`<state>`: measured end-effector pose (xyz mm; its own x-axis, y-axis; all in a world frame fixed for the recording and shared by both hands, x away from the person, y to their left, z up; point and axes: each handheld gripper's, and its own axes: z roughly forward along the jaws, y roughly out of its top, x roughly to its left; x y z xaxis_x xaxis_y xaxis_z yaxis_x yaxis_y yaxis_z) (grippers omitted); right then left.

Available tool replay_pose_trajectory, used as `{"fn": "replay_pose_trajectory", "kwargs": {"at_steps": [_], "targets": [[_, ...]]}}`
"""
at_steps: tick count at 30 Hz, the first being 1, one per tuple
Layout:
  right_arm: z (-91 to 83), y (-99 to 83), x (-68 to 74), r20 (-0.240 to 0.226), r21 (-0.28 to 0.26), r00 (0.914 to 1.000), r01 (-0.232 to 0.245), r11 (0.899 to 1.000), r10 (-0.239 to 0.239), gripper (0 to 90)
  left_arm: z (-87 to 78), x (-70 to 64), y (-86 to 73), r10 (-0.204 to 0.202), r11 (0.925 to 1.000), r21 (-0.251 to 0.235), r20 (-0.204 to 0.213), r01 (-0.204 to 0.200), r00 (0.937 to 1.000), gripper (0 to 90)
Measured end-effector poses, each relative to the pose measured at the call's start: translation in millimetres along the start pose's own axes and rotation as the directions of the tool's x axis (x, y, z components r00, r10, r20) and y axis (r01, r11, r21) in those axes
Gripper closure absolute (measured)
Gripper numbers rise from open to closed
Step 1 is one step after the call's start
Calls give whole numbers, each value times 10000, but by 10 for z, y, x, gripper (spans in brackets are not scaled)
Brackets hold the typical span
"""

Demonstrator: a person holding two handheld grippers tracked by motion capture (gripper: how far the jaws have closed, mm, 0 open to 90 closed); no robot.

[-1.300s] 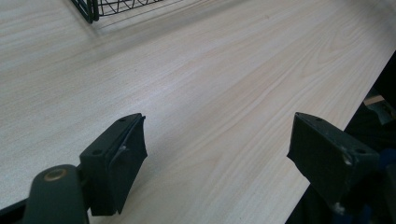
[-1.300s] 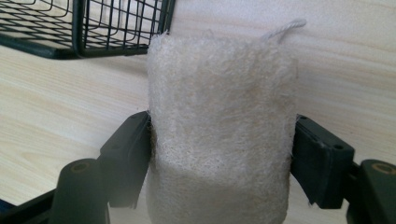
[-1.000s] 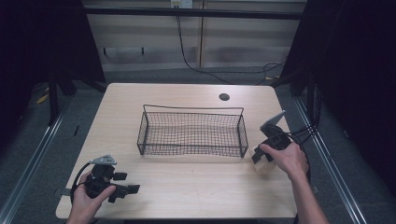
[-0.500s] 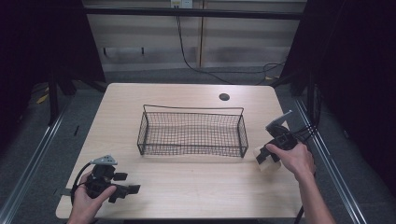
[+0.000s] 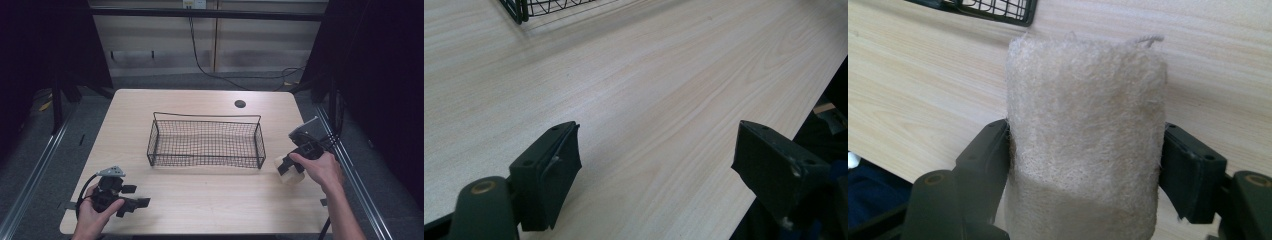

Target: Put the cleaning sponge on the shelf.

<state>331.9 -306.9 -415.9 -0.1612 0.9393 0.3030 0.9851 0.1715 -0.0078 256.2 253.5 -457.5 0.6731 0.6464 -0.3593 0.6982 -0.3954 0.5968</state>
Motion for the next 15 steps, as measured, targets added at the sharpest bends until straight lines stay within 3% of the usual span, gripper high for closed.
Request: {"fn": "replay_pose_trajectory", "kwargs": {"at_steps": [15], "targets": [[-126, 9, 28, -563, -197, 9984, -109, 9997, 97, 282, 2, 3, 1, 4, 10000, 33, 49, -4, 10000, 186]]}}
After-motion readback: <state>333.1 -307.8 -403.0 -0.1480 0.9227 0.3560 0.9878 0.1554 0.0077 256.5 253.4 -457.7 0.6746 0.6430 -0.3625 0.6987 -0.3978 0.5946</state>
